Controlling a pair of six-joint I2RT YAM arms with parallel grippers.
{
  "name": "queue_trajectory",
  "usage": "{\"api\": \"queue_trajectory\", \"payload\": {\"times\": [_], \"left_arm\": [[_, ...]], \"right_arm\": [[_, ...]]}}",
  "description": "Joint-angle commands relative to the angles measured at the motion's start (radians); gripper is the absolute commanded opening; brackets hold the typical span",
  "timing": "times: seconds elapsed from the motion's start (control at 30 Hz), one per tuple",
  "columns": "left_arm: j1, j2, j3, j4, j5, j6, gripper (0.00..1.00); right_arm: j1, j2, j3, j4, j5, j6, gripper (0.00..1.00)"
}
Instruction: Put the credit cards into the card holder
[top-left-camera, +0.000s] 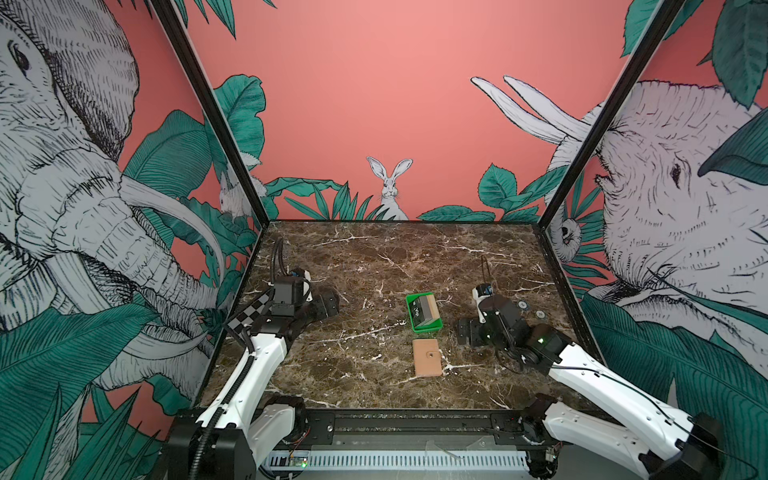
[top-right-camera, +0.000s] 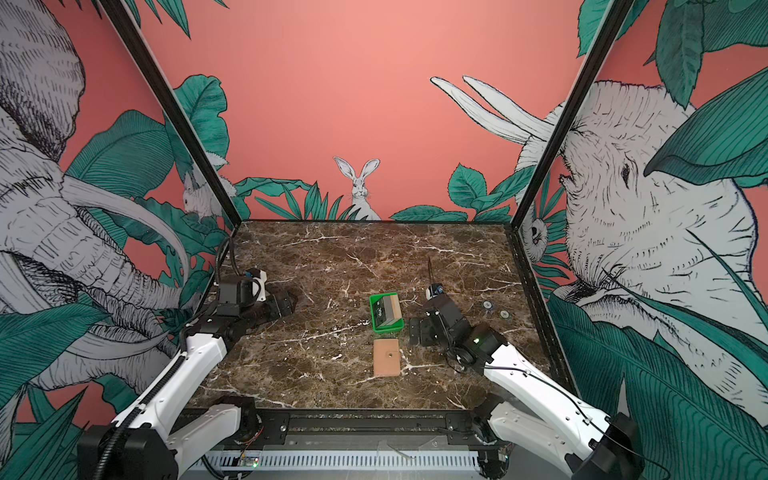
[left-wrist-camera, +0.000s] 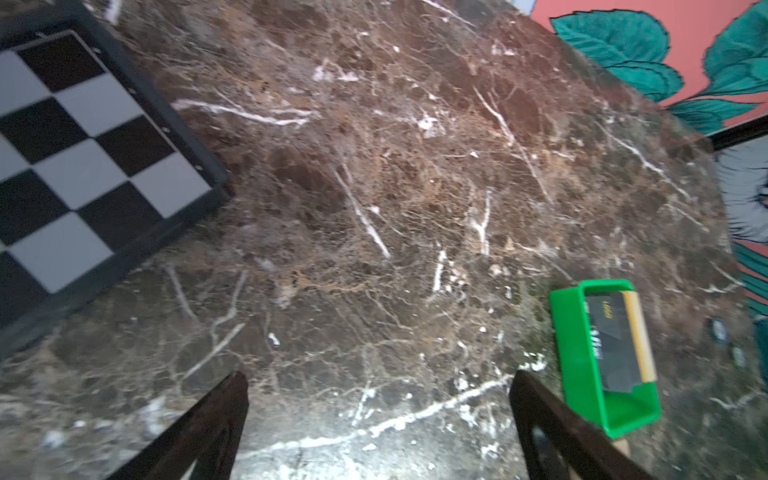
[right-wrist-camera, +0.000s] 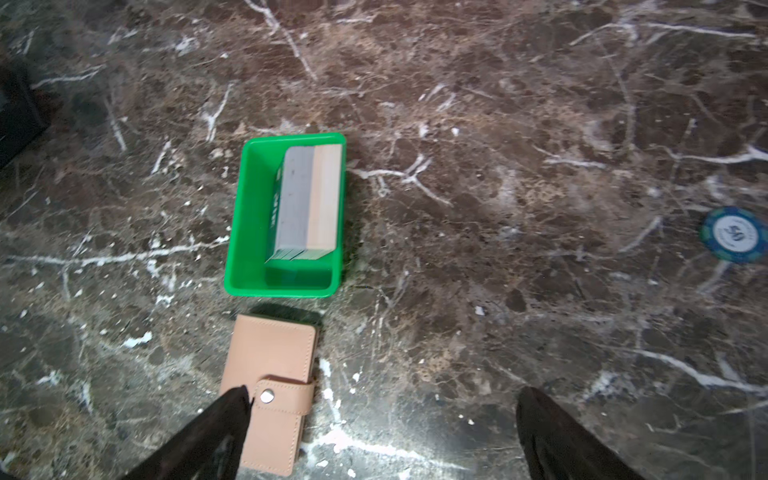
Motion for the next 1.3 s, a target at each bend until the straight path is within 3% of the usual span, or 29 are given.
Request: {"api": "queue_trajectory", "payload": {"times": [0.0, 0.23, 0.4, 0.77, 0.87, 1.07, 1.17, 1.23, 1.27], "left_arm": [[0.036, 0.004, -0.021, 0.086, -0.112, 0.101, 0.99], [0.071, 0.052, -0.07, 0.306, -0.179, 0.277, 0.99], [0.07, 0.134, -0.154, 0.584, -0.244, 0.397, 0.99], [0.086, 0.371, -0.228, 1.024, -0.213, 0.471, 0.99], [0.117, 0.461, -0.247, 1.174, -0.174, 0.423, 0.99], [0.114, 0.492, -0.234, 1.165, -0.1, 0.458, 0.99], [0.087, 0.524, -0.233, 1.173, -0.121, 0.489, 0.99], [0.081, 0.566, -0.254, 1.295, -0.11, 0.5, 0.99], [0.079, 0.54, -0.239, 1.216, -0.12, 0.494, 0.99]], "right_arm": [[-0.053, -0.008, 0.04, -0.038, 0.007, -0.029, 0.98], [-0.106, -0.016, 0.032, -0.044, 0.139, -0.021, 0.98], [-0.198, -0.026, -0.023, 0.044, 0.185, -0.114, 0.98], [-0.342, 0.018, -0.086, 0.231, 0.182, -0.229, 0.98], [-0.384, 0.02, -0.125, 0.297, 0.185, -0.257, 0.98], [-0.446, 0.018, -0.219, 0.47, 0.187, -0.317, 0.98], [-0.494, 0.039, -0.26, 0.575, 0.168, -0.349, 0.98], [-0.517, 0.06, -0.284, 0.652, 0.16, -0.371, 0.98], [-0.536, 0.077, -0.296, 0.694, 0.148, -0.376, 0.98]]}}
